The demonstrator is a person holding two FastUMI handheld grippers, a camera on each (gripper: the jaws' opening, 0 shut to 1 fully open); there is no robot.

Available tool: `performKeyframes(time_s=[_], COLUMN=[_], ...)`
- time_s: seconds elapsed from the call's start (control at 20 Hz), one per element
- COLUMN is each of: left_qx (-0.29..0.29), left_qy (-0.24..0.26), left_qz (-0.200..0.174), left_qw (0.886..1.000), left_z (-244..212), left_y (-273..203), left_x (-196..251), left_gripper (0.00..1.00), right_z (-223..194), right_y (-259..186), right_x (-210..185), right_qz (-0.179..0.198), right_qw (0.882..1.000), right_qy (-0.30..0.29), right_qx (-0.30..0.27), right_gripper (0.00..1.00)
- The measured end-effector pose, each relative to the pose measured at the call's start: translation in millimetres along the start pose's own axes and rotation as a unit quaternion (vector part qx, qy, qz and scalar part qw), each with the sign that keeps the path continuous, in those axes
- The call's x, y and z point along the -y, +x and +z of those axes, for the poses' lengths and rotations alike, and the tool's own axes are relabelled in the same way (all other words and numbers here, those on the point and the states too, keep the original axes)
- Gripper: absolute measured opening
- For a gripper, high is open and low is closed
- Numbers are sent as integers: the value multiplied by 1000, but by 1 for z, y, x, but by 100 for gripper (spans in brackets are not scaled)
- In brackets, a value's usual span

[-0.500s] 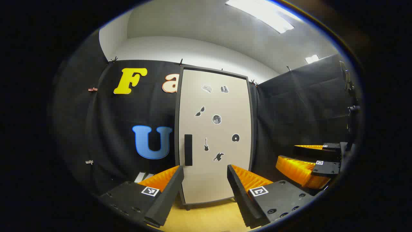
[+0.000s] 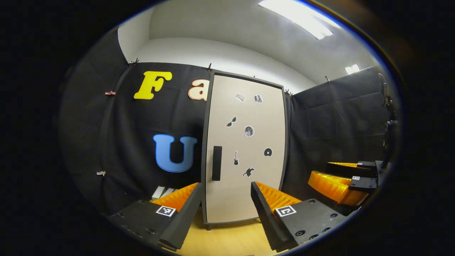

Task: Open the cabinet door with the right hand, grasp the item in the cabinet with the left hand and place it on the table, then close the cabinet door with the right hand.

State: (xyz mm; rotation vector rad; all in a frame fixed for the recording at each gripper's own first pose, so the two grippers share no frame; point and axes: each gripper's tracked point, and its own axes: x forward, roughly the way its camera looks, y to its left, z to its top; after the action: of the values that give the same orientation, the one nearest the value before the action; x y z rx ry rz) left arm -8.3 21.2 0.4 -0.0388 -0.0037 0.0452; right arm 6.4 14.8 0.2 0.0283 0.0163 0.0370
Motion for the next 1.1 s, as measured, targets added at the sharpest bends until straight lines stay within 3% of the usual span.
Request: performKeyframes(time_s=[0.65,1.1], left_qx=[-1,-10], left_qy=[-4,5], left_qz=[-10,-8], left_qw=[1000,1000], left_z=[0,-4], left_y=[-9,-21], left_x=[-4,-32], left_gripper=[86,86], right_z=[1,-2], right_y=[-3,-3], right_x=[-11,-39], right_qz=[0,-5], right_qw=[1000,1000], right_qy=[-8,-13], right_qx=[0,1], right_gripper=[96,96])
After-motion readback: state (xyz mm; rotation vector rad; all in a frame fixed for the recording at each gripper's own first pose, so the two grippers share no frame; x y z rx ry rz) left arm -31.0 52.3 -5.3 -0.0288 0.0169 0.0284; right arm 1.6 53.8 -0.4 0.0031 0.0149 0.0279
